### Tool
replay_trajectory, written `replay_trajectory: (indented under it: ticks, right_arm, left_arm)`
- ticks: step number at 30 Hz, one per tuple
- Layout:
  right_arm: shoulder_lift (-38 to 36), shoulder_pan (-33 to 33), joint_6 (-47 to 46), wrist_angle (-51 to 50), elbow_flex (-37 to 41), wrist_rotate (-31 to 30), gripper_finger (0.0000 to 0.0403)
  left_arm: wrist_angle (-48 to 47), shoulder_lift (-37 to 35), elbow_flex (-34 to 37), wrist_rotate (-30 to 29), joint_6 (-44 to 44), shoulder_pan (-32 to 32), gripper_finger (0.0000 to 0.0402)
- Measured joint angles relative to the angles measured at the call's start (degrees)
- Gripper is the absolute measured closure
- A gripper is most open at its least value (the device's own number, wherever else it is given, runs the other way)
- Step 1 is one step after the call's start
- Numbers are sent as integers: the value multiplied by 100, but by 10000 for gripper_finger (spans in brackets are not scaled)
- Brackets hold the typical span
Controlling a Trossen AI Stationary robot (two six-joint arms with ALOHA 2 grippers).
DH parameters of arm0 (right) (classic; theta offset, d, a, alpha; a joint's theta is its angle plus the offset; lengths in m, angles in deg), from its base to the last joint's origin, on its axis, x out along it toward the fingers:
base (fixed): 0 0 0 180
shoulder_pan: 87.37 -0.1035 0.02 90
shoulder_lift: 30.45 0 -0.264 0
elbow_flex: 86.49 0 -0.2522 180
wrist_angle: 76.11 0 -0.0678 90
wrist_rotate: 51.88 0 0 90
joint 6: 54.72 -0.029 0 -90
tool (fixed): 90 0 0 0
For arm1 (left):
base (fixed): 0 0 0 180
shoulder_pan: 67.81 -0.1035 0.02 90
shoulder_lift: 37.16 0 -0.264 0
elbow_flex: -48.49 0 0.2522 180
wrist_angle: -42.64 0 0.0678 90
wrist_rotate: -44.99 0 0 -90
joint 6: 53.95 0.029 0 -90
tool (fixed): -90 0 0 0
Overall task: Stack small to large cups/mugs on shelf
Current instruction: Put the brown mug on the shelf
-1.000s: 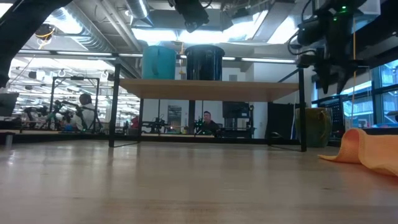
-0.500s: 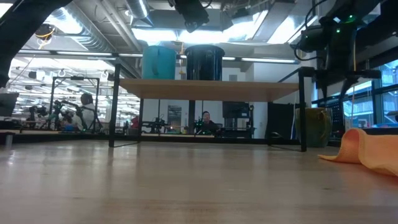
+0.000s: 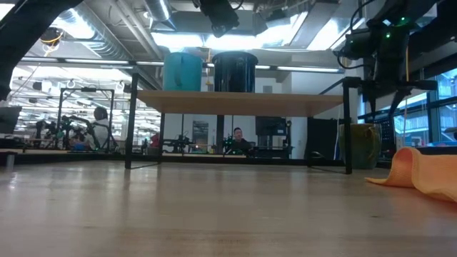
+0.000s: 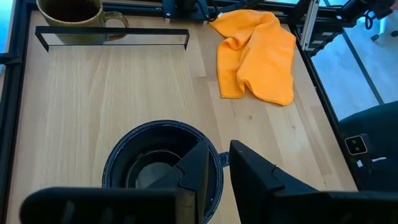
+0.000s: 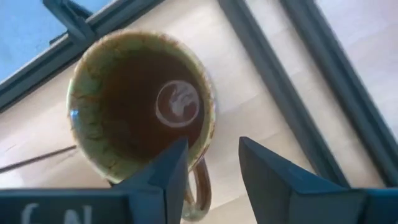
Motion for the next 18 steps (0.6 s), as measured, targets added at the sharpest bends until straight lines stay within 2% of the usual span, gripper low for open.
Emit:
replay_trajectory:
  ticks: [8, 12, 18]
  right_arm:
    - [2, 0, -29, 65, 11, -301, 258]
    - [10, -105, -137, 246, 74, -85, 258]
    - [12, -483, -372, 160, 74, -932, 258]
  left_arm:
    - [4, 0, 0, 0, 0, 0, 340]
    - [4, 0, 0, -1, 0, 0, 340]
    - [4, 0, 0, -2, 0, 0, 340]
